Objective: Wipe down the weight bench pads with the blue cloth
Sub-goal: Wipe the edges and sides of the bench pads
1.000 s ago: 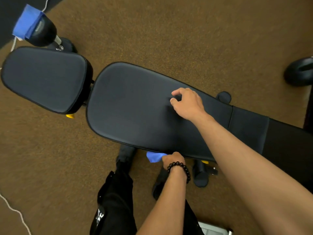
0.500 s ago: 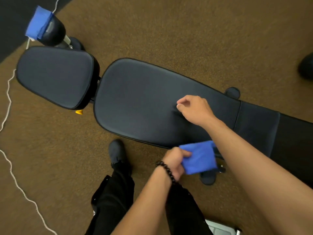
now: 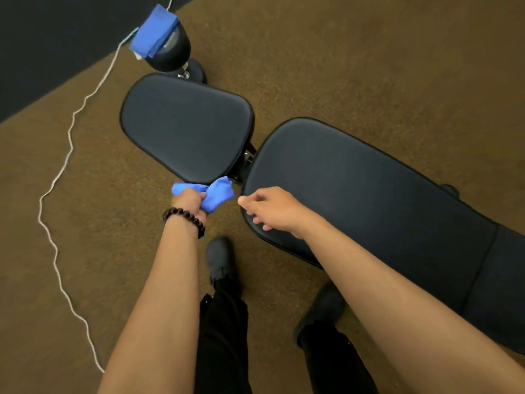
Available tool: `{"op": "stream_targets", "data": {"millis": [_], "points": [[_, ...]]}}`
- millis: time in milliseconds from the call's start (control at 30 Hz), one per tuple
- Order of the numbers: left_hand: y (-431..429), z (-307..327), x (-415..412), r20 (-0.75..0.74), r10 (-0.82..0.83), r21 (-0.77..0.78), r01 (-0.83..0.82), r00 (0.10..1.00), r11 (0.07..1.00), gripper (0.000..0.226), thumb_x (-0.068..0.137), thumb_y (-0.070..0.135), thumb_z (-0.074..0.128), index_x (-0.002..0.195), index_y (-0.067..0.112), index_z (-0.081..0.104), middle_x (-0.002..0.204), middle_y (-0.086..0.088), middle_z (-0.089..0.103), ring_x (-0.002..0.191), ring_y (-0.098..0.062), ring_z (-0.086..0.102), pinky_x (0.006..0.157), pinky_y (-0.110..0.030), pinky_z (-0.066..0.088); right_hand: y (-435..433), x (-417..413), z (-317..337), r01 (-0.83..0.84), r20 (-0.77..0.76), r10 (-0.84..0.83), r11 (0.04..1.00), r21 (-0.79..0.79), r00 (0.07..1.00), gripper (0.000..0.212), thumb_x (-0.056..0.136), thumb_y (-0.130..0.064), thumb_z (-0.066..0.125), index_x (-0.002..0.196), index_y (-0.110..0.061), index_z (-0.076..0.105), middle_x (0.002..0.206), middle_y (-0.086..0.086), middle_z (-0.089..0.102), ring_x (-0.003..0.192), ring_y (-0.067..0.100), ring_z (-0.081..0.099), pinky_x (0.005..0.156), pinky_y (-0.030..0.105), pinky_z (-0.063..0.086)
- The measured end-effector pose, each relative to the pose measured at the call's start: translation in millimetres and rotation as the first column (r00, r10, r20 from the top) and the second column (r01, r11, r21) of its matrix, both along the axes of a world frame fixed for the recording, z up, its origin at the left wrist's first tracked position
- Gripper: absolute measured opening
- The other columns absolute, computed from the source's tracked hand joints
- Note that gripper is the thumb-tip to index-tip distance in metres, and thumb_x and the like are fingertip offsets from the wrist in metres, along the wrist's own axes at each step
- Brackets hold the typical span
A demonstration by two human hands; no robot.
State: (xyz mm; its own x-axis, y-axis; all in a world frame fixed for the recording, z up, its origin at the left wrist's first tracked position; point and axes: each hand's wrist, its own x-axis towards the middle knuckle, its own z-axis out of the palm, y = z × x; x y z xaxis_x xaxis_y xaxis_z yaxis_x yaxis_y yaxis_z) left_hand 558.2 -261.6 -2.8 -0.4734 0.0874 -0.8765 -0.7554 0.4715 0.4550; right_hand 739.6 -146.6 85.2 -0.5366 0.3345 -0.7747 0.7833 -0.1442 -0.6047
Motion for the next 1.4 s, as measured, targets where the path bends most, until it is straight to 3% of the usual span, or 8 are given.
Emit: {"op": "stream_targets", "data": {"millis": [133,367,567,700,833,1033,1200,1400], "points": [[32,32,-20,0.081,-0.237,-0.104,0.244,0.968,0.964,0.033,0.102,-0.001,0.045,0.074,0.016,0.043,0.125,-0.016,0.054,0.135,-0.037,0.054,0.096,-0.039,0.051,-5,-62,-8,0.157,0.047,-0.153,0.983,-0.097,0.987,0.065,0.093,-0.060,0.058,0.121,-0.002,0.067,0.118,0.020,0.069,0.101,0.026,0.071,0.090,0.045,0.061],[64,35,9,0.524,0.136,0.231,-0.295,0.841,0.927,0.046,0.094,-0.012,0.019,0.107,-0.005,0.063,0.095,-0.022,0.074,0.097,-0.036,0.065,0.105,-0.046,0.046,23,-98,-14,0.534,0.233,-0.511,0.844,-0.043,0.827,0.078,0.065,-0.074,0.077,0.110,-0.010,0.063,0.109,0.008,0.071,0.091,0.024,0.074,0.082,0.042,0.062],[124,63,-9,0.594,0.219,0.143,-0.370,0.774,0.918,0.023,0.099,0.006,0.040,0.097,-0.001,0.063,0.084,-0.020,0.067,0.080,-0.033,0.064,0.055,-0.039,0.062,44,-118,-26,0.580,0.272,-0.578,0.811,0.083,0.769,0.056,0.068,-0.066,0.077,0.098,-0.019,0.069,0.101,0.004,0.074,0.089,0.022,0.073,0.079,0.042,0.063],[116,75,-19,0.654,0.047,0.224,-0.253,0.755,0.941,0.022,0.101,0.010,0.044,0.106,-0.004,0.061,0.104,-0.026,0.068,0.109,-0.035,0.068,0.089,-0.047,0.056,62,-134,-35,0.628,0.284,-0.661,0.750,0.208,0.695,0.046,0.082,-0.048,0.069,0.108,-0.010,0.066,0.113,0.007,0.070,0.099,0.027,0.071,0.087,0.045,0.061],[64,65,-37,0.651,-0.265,0.172,0.202,0.711,0.964,0.039,0.094,0.038,0.063,0.115,0.004,0.066,0.110,-0.017,0.074,0.098,-0.028,0.072,0.079,-0.041,0.058,56,-146,-50,0.584,0.280,-0.639,0.768,0.262,0.716,0.006,0.087,-0.013,0.055,0.084,-0.013,0.061,0.101,0.013,0.068,0.101,0.033,0.070,0.088,0.049,0.060],[17,48,-77,0.569,-0.210,-0.003,0.258,0.795,0.966,0.044,0.099,0.042,0.059,0.123,0.006,0.063,0.108,-0.014,0.072,0.095,-0.026,0.069,0.076,-0.040,0.057,100,-158,-60,0.709,0.237,-0.770,0.638,0.300,0.592,0.034,0.093,-0.004,0.051,0.125,0.002,0.062,0.113,0.018,0.067,0.098,0.030,0.070,0.075,0.035,0.057],[36,43,-97,0.489,-0.190,-0.015,0.226,0.851,0.974,0.035,0.099,0.042,0.059,0.108,0.009,0.065,0.095,-0.010,0.074,0.085,-0.024,0.071,0.066,-0.037,0.056,163,-190,-58,0.658,0.208,-0.721,0.690,0.301,0.661,0.037,0.097,-0.010,0.051,0.132,0.002,0.058,0.114,0.012,0.063,0.101,0.026,0.064,0.080,0.038,0.058],[71,44,-116,0.333,-0.098,-0.005,0.106,0.938,0.994,0.034,0.099,0.045,0.060,0.100,0.012,0.066,0.081,-0.007,0.074,0.073,-0.022,0.072,0.059,-0.033,0.057,177,-236,-56,0.159,0.236,-0.307,0.857,0.491,0.922,0.044,0.105,-0.031,0.048,0.133,0.001,0.060,0.137,0.022,0.060,0.127,0.038,0.057,0.099,0.037,0.047]]}}
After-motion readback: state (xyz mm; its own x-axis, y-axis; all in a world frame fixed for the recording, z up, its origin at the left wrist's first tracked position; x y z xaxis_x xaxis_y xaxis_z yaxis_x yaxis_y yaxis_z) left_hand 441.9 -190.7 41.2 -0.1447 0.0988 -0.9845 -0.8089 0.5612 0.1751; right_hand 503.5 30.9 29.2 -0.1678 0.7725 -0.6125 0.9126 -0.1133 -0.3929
